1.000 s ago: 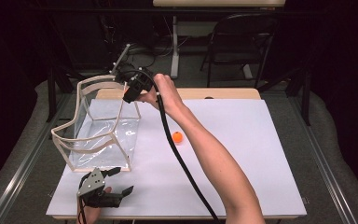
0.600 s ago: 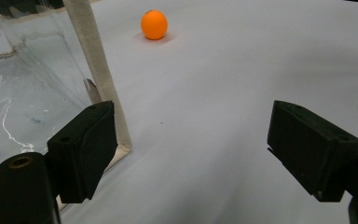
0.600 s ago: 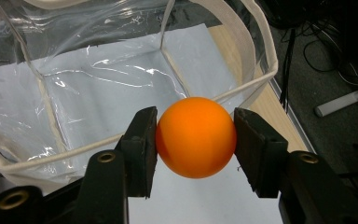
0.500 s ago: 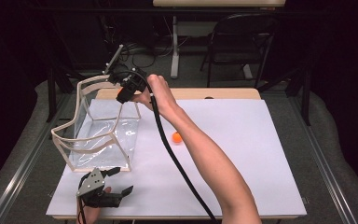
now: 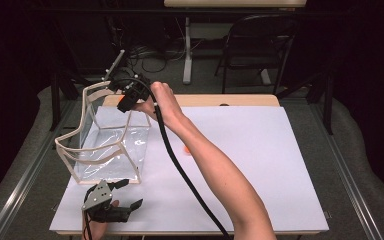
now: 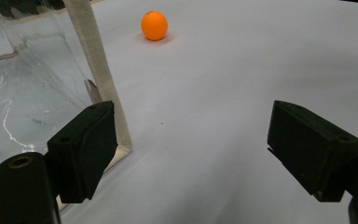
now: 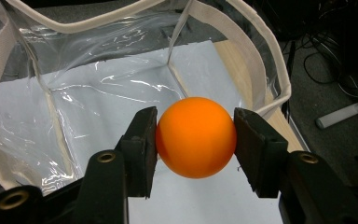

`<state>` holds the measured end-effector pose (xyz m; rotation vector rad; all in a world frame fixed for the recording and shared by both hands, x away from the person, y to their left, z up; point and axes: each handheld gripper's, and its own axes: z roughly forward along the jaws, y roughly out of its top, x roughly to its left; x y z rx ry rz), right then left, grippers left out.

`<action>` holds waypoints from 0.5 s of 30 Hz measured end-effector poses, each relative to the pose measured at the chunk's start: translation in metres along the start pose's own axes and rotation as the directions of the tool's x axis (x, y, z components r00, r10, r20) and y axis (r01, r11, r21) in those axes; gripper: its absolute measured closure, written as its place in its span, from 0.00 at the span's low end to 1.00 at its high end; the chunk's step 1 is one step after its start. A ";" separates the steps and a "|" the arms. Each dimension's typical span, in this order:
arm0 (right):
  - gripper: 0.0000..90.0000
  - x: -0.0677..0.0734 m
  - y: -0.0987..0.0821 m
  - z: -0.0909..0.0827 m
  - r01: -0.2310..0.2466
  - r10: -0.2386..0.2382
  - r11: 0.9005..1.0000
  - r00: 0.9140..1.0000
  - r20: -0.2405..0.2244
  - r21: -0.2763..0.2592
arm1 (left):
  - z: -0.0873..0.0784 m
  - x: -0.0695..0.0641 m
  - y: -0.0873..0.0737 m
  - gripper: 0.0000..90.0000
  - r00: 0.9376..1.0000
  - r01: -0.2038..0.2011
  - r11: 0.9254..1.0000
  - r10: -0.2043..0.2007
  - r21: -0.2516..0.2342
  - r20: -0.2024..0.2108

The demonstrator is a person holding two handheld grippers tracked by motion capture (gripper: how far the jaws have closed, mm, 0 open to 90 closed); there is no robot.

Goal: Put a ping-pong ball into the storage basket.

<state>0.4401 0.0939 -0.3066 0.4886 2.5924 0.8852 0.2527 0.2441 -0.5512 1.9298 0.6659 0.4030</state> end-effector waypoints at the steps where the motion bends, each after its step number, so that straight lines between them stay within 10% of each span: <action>1: 0.57 0.001 0.001 0.001 0.001 -0.001 1.000 1.000 0.000 0.000 | 0.000 0.000 0.000 0.18 1.000 -0.001 1.000 0.001 0.001 0.000; 15: 0.57 0.011 0.007 0.012 0.008 -0.008 1.000 1.000 -0.013 -0.010 | -0.001 0.000 0.000 0.18 1.000 0.002 1.000 -0.002 -0.001 -0.003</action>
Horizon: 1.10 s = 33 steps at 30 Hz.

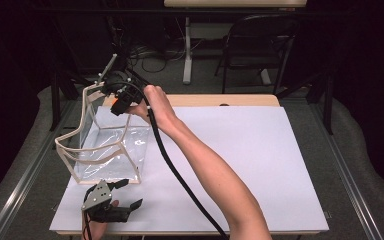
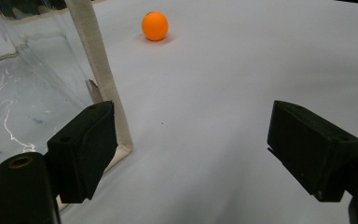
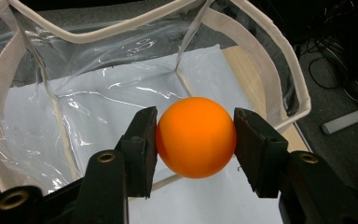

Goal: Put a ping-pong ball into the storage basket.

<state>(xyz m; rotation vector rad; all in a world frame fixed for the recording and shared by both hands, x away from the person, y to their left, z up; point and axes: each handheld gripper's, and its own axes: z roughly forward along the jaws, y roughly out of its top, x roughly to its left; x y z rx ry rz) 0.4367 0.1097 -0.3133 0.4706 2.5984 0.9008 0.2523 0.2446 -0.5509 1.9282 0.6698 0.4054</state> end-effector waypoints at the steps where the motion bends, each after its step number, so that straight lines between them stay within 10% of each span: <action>1: 0.57 0.001 0.000 0.001 0.001 -0.001 1.000 1.000 -0.002 0.001 | 0.000 0.000 0.000 0.18 1.000 -0.002 1.000 0.002 -0.002 0.003; 33: 0.50 0.017 -0.001 0.032 0.033 -0.030 0.997 0.999 -0.036 0.076 | 0.000 0.000 0.000 0.18 1.000 0.001 1.000 -0.001 -0.001 0.004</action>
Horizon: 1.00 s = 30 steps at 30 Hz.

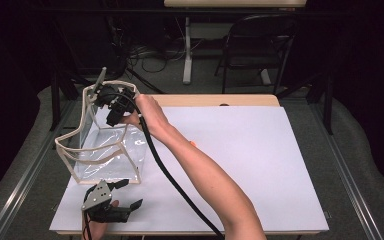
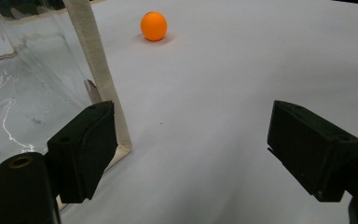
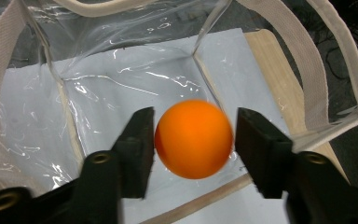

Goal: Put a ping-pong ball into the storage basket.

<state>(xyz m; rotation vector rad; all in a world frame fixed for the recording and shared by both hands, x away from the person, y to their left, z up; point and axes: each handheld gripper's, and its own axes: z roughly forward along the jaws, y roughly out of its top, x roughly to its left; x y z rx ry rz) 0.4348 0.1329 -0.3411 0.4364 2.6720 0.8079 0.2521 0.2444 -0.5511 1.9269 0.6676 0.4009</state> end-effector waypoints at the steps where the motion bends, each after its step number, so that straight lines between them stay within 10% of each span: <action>1: 0.46 0.000 0.000 0.000 -0.007 0.007 1.000 1.000 0.003 0.001 | 0.000 0.000 0.000 0.18 1.000 0.000 1.000 0.000 0.001 -0.001; 11: 0.17 -0.013 -0.016 -0.019 -0.085 0.084 0.993 0.996 -0.020 -0.081 | 0.000 0.000 0.000 0.18 1.000 0.002 1.000 -0.002 -0.003 0.001; 30: 0.11 -0.040 -0.074 -0.048 -0.147 0.148 0.983 0.989 0.005 -0.113 | 0.000 0.000 0.000 0.18 1.000 0.000 1.000 0.000 -0.003 -0.001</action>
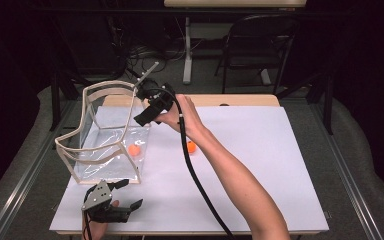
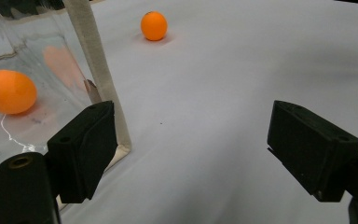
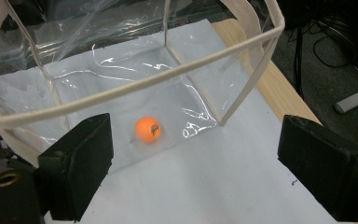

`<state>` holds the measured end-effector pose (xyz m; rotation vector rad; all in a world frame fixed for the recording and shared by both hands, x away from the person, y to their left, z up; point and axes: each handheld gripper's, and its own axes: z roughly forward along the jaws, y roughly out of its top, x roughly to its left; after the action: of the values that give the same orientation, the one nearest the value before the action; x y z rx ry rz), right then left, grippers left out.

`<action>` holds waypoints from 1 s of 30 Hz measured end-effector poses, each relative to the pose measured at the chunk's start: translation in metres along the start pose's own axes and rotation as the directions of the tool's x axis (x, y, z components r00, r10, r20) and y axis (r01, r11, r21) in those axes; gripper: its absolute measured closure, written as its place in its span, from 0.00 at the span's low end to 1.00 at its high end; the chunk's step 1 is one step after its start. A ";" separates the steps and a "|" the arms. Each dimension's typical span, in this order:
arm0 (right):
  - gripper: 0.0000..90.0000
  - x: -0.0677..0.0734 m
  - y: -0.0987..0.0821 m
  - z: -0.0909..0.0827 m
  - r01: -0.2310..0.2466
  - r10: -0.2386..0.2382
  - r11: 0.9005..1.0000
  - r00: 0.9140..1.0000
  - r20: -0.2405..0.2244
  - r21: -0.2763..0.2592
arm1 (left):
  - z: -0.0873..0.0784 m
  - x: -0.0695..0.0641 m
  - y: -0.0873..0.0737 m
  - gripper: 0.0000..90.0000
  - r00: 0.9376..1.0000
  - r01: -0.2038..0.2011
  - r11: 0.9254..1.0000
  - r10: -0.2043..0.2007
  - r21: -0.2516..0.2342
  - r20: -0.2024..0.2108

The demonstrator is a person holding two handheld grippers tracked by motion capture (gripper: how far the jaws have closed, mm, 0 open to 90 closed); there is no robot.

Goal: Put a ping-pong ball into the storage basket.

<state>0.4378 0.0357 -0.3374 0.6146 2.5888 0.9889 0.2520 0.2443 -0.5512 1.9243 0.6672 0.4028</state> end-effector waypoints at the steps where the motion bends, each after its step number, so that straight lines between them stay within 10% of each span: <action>1: 0.10 -0.001 -0.003 -0.001 -0.001 0.001 1.000 1.000 0.001 0.001 | 0.000 0.000 0.000 0.18 1.000 0.000 1.000 0.000 0.002 -0.002; 30: 0.05 -0.019 -0.084 -0.009 -0.041 0.039 0.998 0.998 0.056 0.047 | -0.001 -0.001 0.000 0.18 1.000 0.003 1.000 -0.003 -0.001 -0.004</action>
<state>0.4269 -0.0353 -0.3856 0.6986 2.5683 0.9104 0.2510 0.2443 -0.5504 1.9219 0.6720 0.4047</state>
